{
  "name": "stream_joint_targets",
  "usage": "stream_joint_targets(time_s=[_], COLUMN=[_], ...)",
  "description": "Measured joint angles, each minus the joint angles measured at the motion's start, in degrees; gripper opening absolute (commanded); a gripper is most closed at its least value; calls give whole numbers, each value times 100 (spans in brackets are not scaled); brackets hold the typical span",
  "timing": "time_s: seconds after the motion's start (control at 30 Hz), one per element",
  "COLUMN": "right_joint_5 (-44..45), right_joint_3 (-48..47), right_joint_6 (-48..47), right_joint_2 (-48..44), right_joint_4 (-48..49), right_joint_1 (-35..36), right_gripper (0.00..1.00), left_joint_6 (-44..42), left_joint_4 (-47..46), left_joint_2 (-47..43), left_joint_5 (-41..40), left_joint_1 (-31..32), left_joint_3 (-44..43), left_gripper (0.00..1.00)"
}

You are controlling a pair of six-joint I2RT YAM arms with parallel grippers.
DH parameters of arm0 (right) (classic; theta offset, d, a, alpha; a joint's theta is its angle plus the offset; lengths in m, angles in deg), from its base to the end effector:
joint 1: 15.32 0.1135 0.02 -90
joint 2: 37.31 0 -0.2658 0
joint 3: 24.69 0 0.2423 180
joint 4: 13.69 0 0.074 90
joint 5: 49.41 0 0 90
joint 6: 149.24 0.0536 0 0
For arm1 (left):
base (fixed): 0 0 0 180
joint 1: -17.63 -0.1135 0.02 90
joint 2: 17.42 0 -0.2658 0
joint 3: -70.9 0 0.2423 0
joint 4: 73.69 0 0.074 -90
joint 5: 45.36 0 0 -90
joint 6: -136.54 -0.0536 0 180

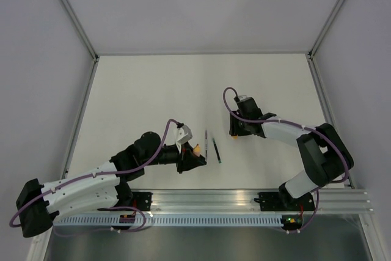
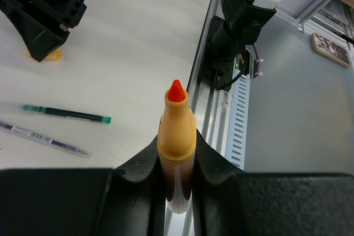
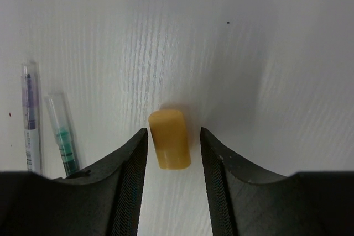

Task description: Insert the pens into the pen caps

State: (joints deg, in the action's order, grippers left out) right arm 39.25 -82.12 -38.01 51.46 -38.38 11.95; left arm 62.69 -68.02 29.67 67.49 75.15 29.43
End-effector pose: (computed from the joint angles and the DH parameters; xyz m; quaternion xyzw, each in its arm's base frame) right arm 0.2594 0.1351 0.1474 -0.0538 0.9548 0.1302 0.2617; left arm 0.0905 -0.1809 0.2603 0.3852 0.6647 -0.4952 0.4056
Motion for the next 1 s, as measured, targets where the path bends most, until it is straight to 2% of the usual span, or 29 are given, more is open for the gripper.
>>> stream_joint_targets(time_s=[0.2,0.3,0.4,0.47,0.5,0.63,0.83,1.0], right_joint_5=[584,850,999,1056,1080,1132,1191,2109], right_joint_3=[-203,-262,-297,-297,-297,-308,-409,-986], right_joint_6=[-4,-9,-7,-11,-11,46,321,962], right_joint_2=[199,249,280,282,282,260,-240,-1661], right_joint_4=[-44,-127,-173,-186,-197,-278,-916,-909], right_joint_1=[299,411,450,470,476,479,756,2173], right_gripper=[47,40,38,31,21,0,0,0], left_joint_6=[-2,-2,-2,-2,-2,0,2,4], left_joint_4=[0,2,2,2,2,0,-22,-151], left_joint_2=[0,-2,-28,-79,-109,-227,-343,-616], left_joint_5=[-17,-26,-37,-52,-61,-173,-254,-227], left_joint_1=[0,0,0,0,0,0,0,0], left_joint_3=[0,0,2,7,9,28,74,234], left_gripper=[2,2,2,2,2,2,2,2])
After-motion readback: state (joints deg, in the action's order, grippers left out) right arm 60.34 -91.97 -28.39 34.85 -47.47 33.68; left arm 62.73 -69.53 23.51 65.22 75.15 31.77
